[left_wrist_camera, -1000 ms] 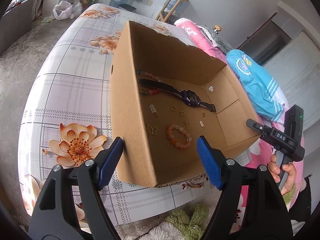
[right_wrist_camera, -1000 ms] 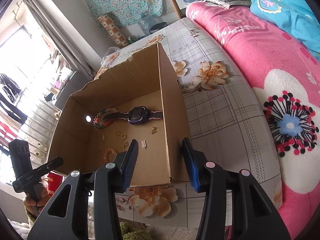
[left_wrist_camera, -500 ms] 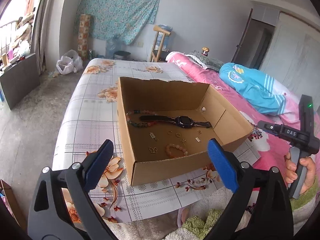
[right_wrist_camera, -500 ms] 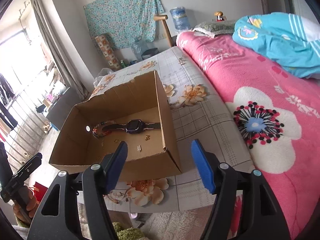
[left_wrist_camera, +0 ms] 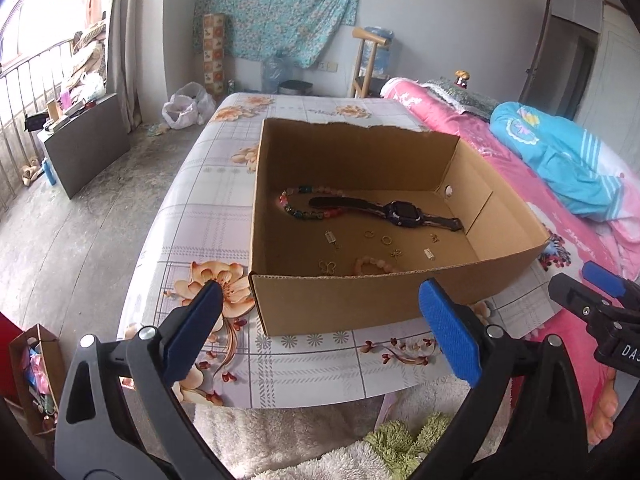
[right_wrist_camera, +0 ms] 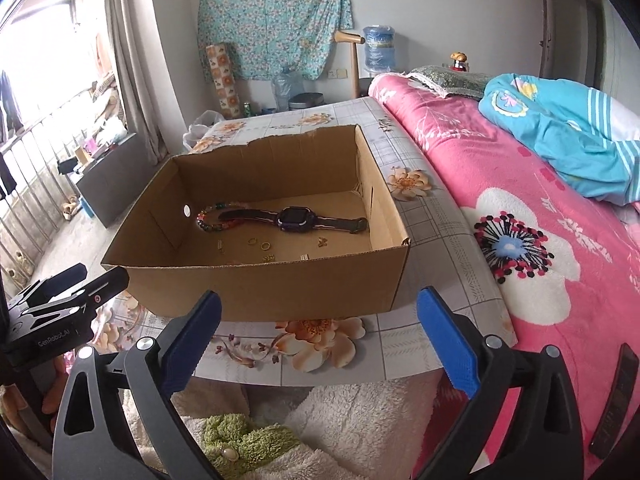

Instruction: Organize jewelry

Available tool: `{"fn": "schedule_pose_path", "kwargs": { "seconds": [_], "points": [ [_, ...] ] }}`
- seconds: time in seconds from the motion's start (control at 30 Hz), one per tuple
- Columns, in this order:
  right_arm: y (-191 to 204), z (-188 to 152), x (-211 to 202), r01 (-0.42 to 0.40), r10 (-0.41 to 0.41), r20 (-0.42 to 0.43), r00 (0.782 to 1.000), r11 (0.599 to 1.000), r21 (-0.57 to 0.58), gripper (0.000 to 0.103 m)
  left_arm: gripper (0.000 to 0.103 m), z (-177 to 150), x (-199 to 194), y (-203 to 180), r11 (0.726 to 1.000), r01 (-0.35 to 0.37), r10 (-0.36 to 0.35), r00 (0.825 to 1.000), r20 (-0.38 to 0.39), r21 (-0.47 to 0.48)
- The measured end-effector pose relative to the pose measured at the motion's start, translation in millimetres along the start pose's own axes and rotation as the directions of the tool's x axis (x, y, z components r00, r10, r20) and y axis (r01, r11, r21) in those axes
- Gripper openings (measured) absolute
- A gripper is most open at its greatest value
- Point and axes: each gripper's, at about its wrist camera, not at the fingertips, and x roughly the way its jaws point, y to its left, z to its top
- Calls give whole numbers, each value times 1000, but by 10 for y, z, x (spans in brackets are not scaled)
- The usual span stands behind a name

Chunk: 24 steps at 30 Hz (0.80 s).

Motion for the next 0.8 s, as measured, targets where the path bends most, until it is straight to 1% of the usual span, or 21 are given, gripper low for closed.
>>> {"fn": "schedule_pose_path", "kwargs": {
  "seconds": [0.1,0.23,0.37,0.57,0.8],
  "points": [
    [65,-26,104,41,-41,-29,999,999,2,96,95,-8,76,10,1000,-26,26,999,-41,-12],
    [146,-50,275,47,-49,-83,995,999,-24,96,95,-32,169,12,998,-44,40,995,-91,-44],
    [220,-56,377,45,-51,-119,992,998,-49,96,95,-60,232,-16,997,-67,61,990,-129,-44],
    [234,-29,419,33,-39,-129,991,998,-46,96,95,-98,277,-99,997,-76,73,984,-160,-17],
    [223,-24,454,34,-40,-139,990,998,-49,96,95,-68,286,-158,996,-88,86,984,-155,-2]
  ]
}}
